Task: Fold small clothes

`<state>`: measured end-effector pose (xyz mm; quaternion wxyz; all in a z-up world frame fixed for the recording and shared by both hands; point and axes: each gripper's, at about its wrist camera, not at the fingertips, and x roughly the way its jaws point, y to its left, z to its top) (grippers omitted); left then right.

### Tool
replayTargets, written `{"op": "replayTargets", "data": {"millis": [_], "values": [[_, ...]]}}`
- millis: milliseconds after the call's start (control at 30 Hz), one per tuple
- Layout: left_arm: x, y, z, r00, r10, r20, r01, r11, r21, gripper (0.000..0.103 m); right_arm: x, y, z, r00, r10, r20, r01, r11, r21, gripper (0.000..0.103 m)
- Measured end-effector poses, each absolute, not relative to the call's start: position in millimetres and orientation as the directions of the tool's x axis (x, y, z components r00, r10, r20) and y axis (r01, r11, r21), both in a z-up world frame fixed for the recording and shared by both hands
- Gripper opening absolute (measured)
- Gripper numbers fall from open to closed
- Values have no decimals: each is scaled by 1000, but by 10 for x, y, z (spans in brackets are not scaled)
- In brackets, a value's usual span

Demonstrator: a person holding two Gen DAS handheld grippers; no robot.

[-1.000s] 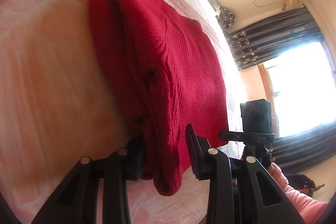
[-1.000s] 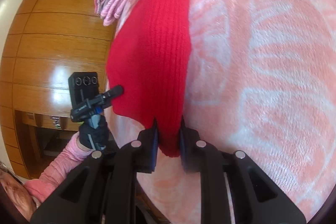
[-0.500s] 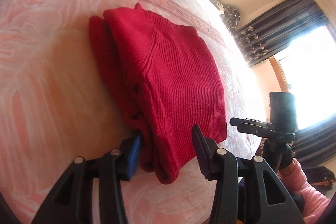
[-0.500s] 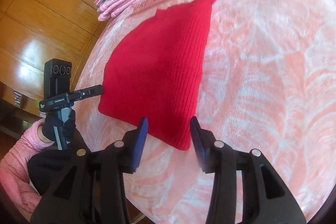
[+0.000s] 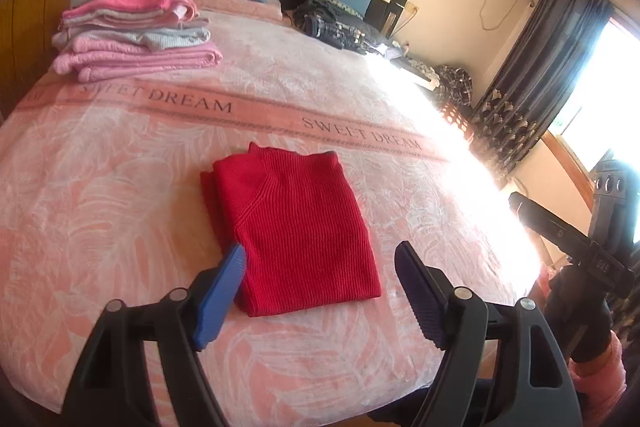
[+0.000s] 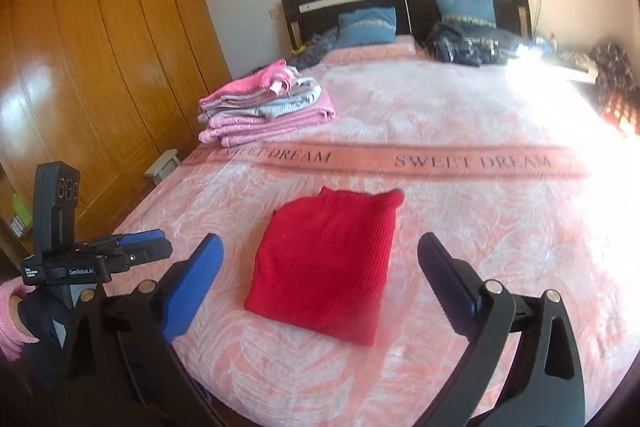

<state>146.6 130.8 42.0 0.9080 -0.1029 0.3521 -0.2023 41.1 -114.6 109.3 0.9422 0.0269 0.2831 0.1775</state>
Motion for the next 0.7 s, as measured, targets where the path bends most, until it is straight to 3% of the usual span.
{"op": "replayTargets", "data": {"millis": [67, 167, 233, 333, 433, 700], "values": [[1291, 1252, 524, 725, -350, -593, 249, 936, -248, 92, 194, -1075, 1197, 826, 295, -480, -287, 954, 91, 100], [1101, 1187, 493, 735, -246, -632, 174, 969, -175, 94, 6, -962, 1148, 841, 159, -517, -200, 980, -23, 100], [1019, 1180, 400, 695, -279, -662, 178, 960, -218, 94, -78, -917, 1054, 830, 119, -546, -174, 983, -50, 100], [911, 1202, 229, 676, -295, -675, 164, 954, -253, 94, -216, -938, 929, 800, 174, -574, -185, 982, 40, 100], [763, 1196, 169, 709, -261, -655, 158, 964, -213, 94, -324, -958, 814, 779, 215, -589, -170, 977, 132, 100], [566, 1282, 189, 729, -263, -632, 192, 965, -181, 94, -445, -873, 706, 781, 141, -609, -115, 990, 80, 100]]}}
